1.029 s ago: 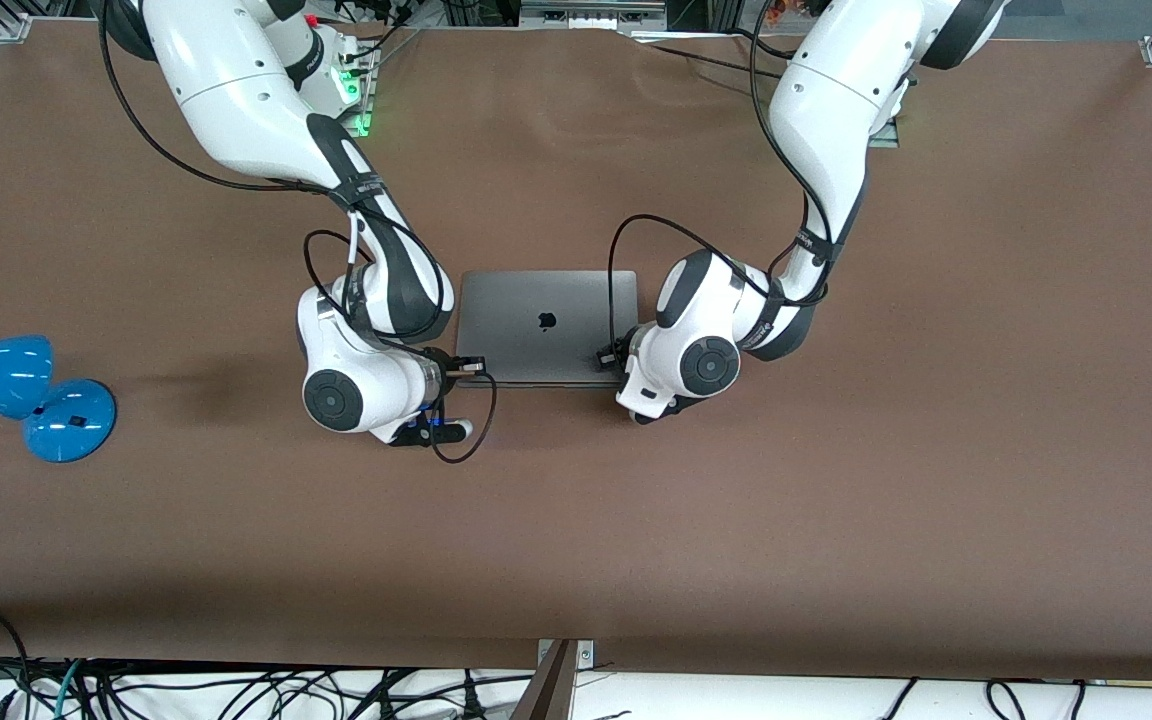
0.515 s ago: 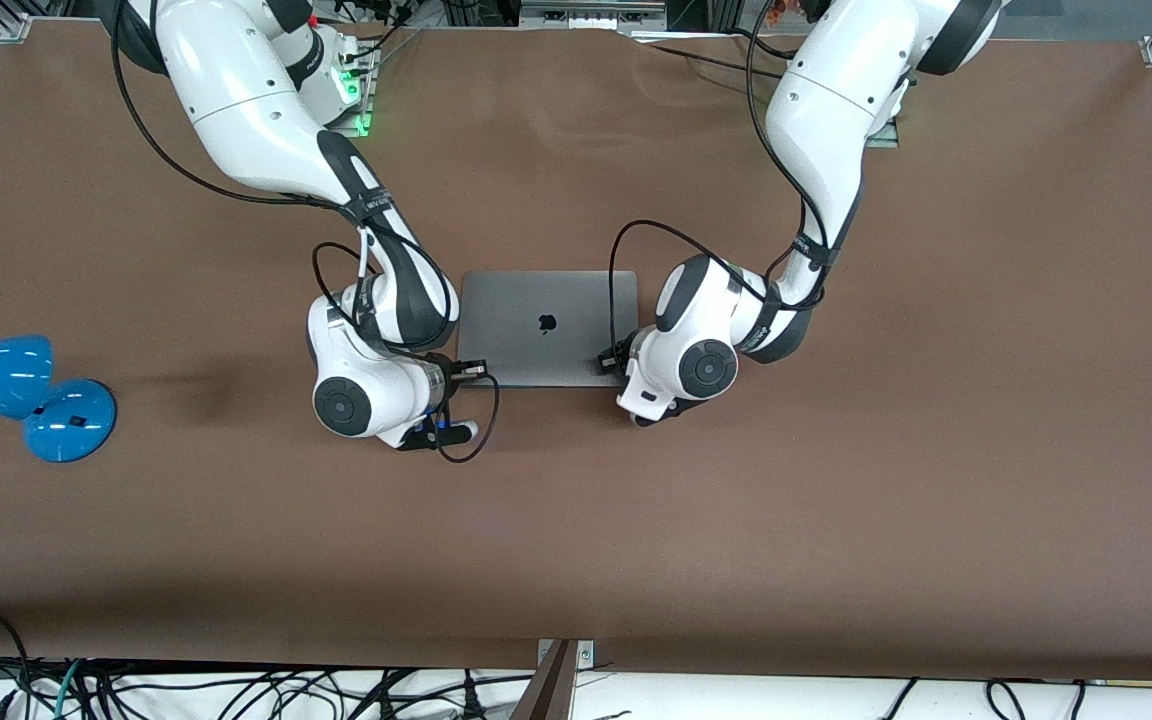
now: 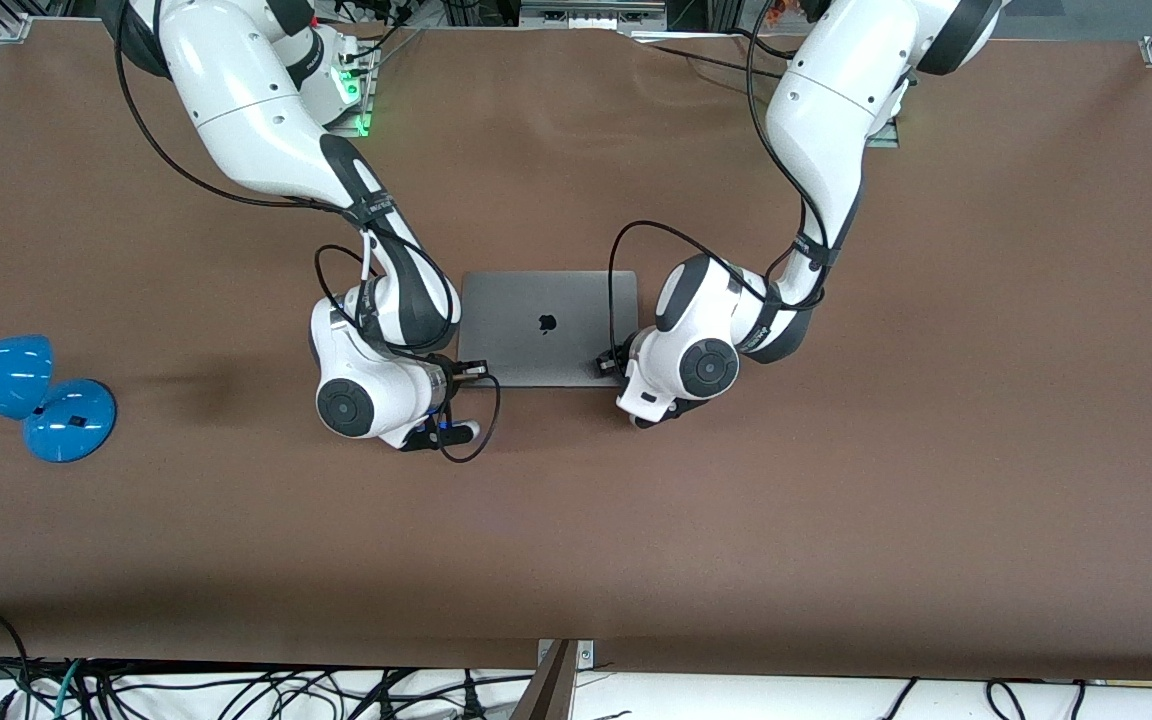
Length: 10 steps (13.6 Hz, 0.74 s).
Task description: Close laptop with both arms from behind
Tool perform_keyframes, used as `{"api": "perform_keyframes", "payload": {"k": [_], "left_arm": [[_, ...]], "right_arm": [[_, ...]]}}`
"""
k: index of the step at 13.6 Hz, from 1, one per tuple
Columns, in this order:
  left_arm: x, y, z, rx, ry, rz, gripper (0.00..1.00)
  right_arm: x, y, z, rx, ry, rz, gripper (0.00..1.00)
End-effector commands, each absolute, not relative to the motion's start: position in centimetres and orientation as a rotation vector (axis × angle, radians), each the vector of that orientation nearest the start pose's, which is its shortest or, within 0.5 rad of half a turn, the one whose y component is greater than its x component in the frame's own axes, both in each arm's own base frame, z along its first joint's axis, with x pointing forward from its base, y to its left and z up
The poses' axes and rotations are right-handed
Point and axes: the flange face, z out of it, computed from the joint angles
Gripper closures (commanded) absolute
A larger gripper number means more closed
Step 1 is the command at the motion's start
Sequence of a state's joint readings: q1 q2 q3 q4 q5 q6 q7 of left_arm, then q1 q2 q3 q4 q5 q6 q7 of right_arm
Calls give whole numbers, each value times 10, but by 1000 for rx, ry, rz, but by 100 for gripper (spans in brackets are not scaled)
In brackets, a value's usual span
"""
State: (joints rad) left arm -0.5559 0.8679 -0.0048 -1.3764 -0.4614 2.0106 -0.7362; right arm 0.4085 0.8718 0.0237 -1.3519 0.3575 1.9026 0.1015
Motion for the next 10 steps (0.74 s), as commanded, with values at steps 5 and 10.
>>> {"api": "perform_keyframes", "payload": {"k": [5,10], "left_arm": [[594,-367,271,-3090,-435,553,0],[615,-283,383,-3118,-431,528,0]], "right_arm": [[658,324,240,-2858,-318,463,50],[667,316,326,-2990,-455,355,0]]}}
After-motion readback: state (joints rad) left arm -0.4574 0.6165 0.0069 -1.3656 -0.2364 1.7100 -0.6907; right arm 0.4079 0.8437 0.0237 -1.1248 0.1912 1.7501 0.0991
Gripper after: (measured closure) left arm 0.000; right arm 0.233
